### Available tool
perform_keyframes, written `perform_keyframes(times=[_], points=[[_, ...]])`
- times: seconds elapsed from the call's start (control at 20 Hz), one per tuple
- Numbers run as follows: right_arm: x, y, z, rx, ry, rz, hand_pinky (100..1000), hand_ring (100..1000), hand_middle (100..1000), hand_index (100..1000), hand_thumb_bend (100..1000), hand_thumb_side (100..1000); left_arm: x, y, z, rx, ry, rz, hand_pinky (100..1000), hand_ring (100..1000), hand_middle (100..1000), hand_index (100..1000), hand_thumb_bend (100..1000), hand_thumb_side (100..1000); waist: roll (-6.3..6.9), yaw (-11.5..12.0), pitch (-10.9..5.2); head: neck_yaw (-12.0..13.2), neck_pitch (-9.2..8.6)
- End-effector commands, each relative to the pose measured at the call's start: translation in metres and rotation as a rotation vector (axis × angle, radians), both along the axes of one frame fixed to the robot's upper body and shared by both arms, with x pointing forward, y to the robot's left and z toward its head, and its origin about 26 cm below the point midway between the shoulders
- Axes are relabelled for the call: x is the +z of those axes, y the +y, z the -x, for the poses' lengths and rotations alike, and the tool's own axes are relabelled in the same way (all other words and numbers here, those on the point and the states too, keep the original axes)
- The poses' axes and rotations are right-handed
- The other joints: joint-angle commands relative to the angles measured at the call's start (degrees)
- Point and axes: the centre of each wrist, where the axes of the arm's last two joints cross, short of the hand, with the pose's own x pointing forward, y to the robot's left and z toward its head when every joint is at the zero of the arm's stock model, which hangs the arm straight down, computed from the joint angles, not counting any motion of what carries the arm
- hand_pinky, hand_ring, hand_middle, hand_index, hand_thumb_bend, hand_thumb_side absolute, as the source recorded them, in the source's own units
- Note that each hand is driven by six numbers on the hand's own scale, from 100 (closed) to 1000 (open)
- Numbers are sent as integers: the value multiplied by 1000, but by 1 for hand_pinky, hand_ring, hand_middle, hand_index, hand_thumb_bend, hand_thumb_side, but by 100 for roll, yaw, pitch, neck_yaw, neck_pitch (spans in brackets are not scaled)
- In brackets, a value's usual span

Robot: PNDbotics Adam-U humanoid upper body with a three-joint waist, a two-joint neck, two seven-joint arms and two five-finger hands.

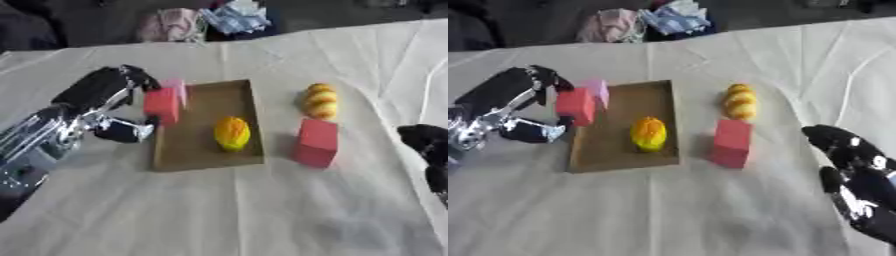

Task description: Pick up objects on the table and place them in the box.

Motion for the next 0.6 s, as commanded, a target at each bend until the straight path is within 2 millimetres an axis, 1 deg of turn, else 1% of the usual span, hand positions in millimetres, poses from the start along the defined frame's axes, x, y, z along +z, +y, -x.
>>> perform_keyframes(times=[0.05, 0.2, 0.3, 0.45, 0.6], points=[[11, 2, 0, 3, -39, -3, 1000, 961, 857, 908, 100, 380, 1, 3, -4, 43, 3, -52, 613, 476, 422, 628, 222, 178, -51, 6, -82, -33, -71], [11, 2, 0, 5, -39, -2, 1000, 961, 857, 908, 100, 380, -5, 8, -10, 101, -9, -75, 616, 486, 443, 643, 234, 161, -54, 12, -87, -45, -73], [11, 2, 0, 6, -38, -3, 1000, 961, 858, 908, 100, 378, -10, 11, -14, 129, -20, -76, 617, 491, 450, 650, 225, 165, -57, 14, -89, -39, -74], [11, 3, 0, 7, -38, -3, 1000, 960, 858, 908, 100, 378, -17, 13, -20, 152, -29, -58, 617, 491, 452, 655, 189, 171, -66, 14, -89, -32, -77], [11, 3, 0, 8, -37, -3, 1000, 960, 859, 907, 100, 377, -20, 13, -25, 157, -54, -29, 618, 489, 449, 654, 168, 165, -72, 16, -88, -28, -72]])
